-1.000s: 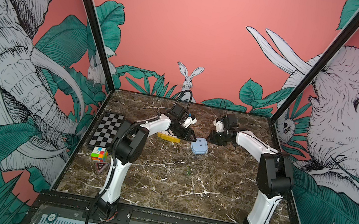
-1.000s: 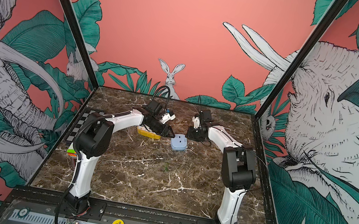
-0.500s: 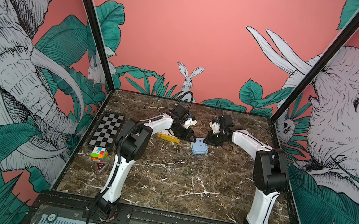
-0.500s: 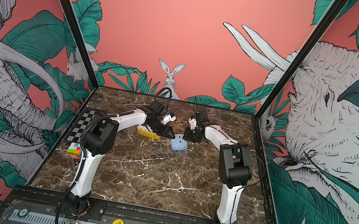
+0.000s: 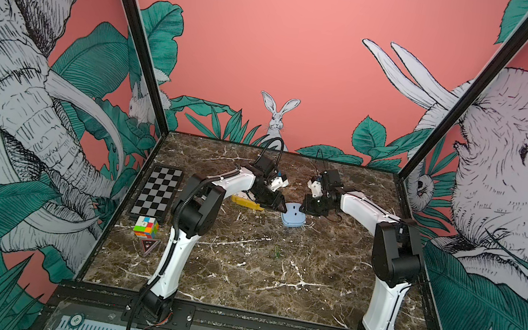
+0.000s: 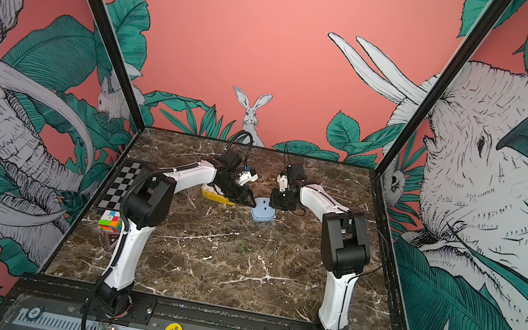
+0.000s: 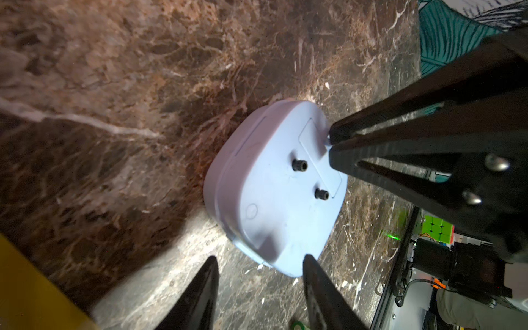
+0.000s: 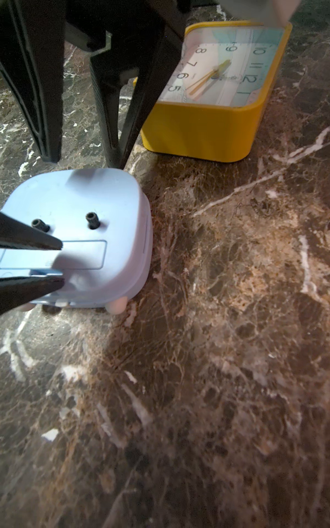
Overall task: Insert the battery into the alarm
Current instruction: Remove the cover from the alarm.
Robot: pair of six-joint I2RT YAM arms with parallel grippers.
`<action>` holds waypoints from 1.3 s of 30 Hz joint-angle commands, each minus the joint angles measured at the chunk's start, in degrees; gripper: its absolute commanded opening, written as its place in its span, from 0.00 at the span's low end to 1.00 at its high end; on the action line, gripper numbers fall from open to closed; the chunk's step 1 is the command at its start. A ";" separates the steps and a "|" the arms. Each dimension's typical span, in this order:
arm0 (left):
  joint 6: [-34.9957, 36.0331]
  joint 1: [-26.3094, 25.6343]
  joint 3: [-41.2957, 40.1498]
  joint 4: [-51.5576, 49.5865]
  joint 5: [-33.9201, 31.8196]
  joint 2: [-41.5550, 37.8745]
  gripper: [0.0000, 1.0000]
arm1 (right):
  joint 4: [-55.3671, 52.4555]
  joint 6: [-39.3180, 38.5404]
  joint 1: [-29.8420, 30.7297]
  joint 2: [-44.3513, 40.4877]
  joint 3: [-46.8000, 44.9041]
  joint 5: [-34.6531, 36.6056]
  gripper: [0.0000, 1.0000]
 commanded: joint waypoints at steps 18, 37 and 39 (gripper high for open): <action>2.32 -0.97 6.57 -7.39 0.74 4.39 0.50 | 4.16 7.81 1.29 0.22 -6.84 -5.52 0.22; 2.77 -1.02 7.19 -8.98 -0.77 6.10 0.49 | 14.42 16.83 -0.09 0.24 -12.30 -16.87 0.15; 3.03 -1.02 7.30 -9.61 -1.08 6.23 0.49 | 14.90 17.23 -0.47 -0.24 -12.29 -17.00 0.13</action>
